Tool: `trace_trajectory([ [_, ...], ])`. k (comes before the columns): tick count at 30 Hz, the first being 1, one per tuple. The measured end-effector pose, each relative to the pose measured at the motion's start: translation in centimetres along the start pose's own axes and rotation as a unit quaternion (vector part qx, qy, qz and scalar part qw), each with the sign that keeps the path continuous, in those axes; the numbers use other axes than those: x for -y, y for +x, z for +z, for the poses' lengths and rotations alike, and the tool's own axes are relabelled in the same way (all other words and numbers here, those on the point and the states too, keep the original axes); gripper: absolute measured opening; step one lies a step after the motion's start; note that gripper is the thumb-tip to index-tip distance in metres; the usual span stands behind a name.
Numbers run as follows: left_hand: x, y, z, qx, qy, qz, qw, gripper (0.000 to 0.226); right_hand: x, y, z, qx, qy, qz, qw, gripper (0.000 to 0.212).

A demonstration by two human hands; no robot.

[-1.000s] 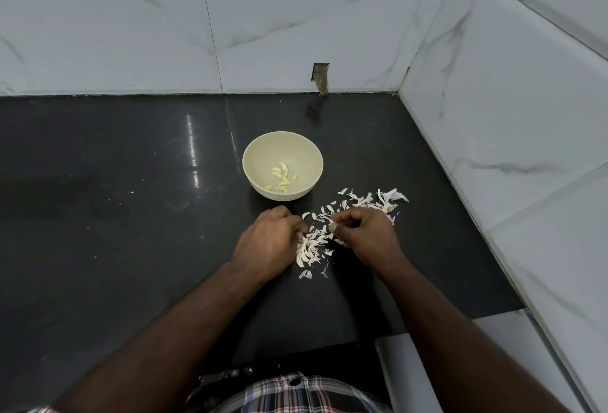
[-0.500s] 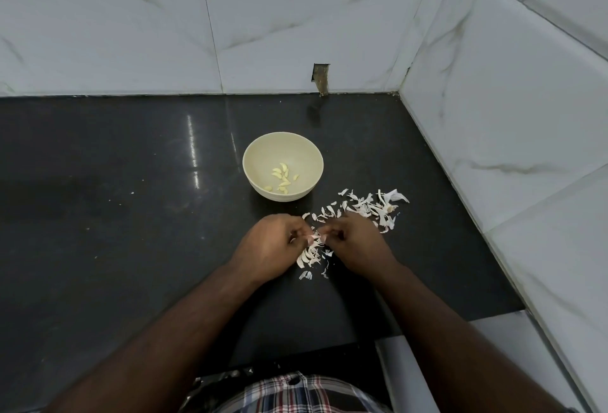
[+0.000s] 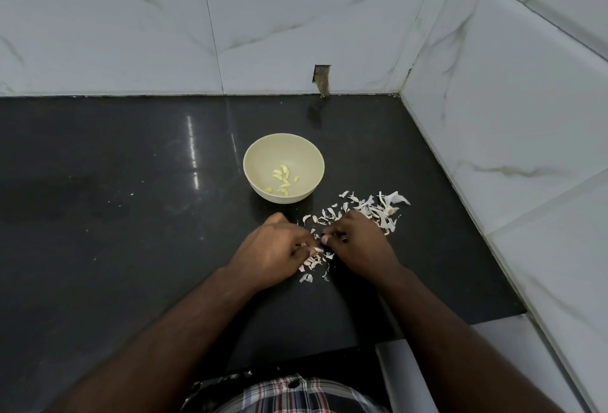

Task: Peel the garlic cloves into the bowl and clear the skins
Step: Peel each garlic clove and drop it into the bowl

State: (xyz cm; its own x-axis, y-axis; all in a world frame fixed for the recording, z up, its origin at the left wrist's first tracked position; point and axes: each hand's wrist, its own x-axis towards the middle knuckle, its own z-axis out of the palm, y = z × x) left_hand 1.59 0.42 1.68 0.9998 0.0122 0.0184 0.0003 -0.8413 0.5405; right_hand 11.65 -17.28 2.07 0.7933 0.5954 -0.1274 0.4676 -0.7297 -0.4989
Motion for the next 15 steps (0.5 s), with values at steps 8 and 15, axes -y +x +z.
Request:
trace_trajectory([
  [8, 0.5, 0.5, 0.1, -0.022, 0.006, -0.018, 1.000, 0.011, 0.9, 1.1, 0.0, -0.017, -0.043, -0.018, 0.999, 0.031],
  [15, 0.8, 0.9, 0.1, 0.006, -0.001, -0.035, 0.999, 0.010, 0.6, 1.0, 0.0, -0.030, -0.090, 0.000, 0.996, 0.023],
])
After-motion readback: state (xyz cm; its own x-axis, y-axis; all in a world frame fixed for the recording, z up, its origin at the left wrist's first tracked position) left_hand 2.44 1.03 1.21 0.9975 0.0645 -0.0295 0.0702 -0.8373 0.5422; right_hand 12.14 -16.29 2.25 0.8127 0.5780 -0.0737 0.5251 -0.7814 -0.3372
